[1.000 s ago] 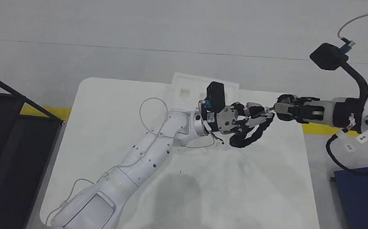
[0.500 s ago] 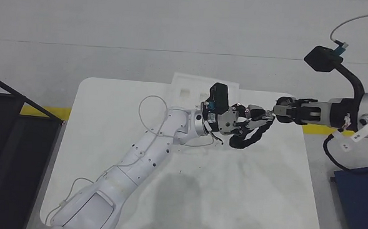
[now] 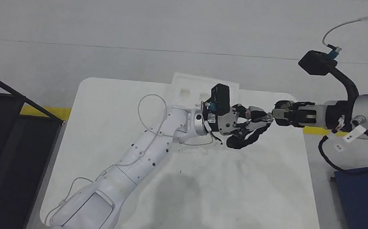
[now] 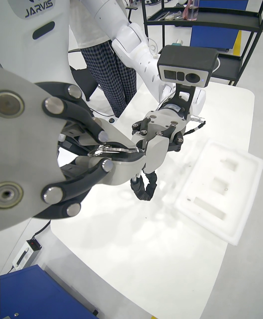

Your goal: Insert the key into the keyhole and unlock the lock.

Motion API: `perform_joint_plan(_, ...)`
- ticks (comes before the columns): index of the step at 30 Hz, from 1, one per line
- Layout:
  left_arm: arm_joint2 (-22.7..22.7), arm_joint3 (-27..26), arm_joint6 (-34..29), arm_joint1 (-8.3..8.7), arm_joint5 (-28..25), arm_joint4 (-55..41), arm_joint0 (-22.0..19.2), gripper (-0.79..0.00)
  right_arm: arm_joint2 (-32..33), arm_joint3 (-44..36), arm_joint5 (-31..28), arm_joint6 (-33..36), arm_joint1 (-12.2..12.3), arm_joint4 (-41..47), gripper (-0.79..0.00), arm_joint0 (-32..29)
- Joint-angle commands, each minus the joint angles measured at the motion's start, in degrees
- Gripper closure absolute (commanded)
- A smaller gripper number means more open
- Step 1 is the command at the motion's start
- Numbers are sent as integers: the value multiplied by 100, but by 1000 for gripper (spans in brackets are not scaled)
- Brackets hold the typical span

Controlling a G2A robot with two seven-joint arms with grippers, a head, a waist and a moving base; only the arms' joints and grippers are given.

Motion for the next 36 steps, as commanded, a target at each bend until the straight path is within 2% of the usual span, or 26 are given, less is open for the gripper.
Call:
perform_joint_plan(1, -10, -8, -5, 5, -3, 16, 11, 0, -18, -7, 26, 21, 0, -10, 0, 0)
perform_joint_plan(7, -44, -55, -37, 18, -1, 9, 67, 0, -22, -23, 84, -4, 3, -21, 0, 0)
perform_joint_plan(8, -48, -62, -47, 19, -2, 1, 73, 0, -20, -28, 92, -18, 3, -13, -197, -4)
perform_joint_plan(9, -54, -67, -52, 19, 1, -15, 80, 0, -13, -33, 97, -28, 5, -21, -551, -3)
perform_joint_plan(10, -57, -74, -61, 20, 3, -20, 86, 0, -8, -36, 98, -28, 8, -22, -785, -5)
perform_joint_plan(19, -89, -104, -80, 16, 76, -98, 141, 0, 98, 1, 47, -150, 25, 93, -785, -46)
perform_joint_plan(22, -118, -98, -74, 21, 82, -114, 150, 0, 196, 29, -139, -325, 25, 197, -785, -46)
perform_joint_plan(26, -217, -83, -83, 49, 41, -131, 137, 0, 346, 225, -575, -502, 29, 575, -785, -193)
perform_joint_plan(34, -481, -40, -269, 141, -252, -156, 20, 0, 732, 439, -2101, -390, 103, 1027, -785, -654)
perform_joint_plan(36, -532, -6, -379, 155, -381, -263, -25, 0, 847, 444, -2644, -457, 113, 1211, -785, -803)
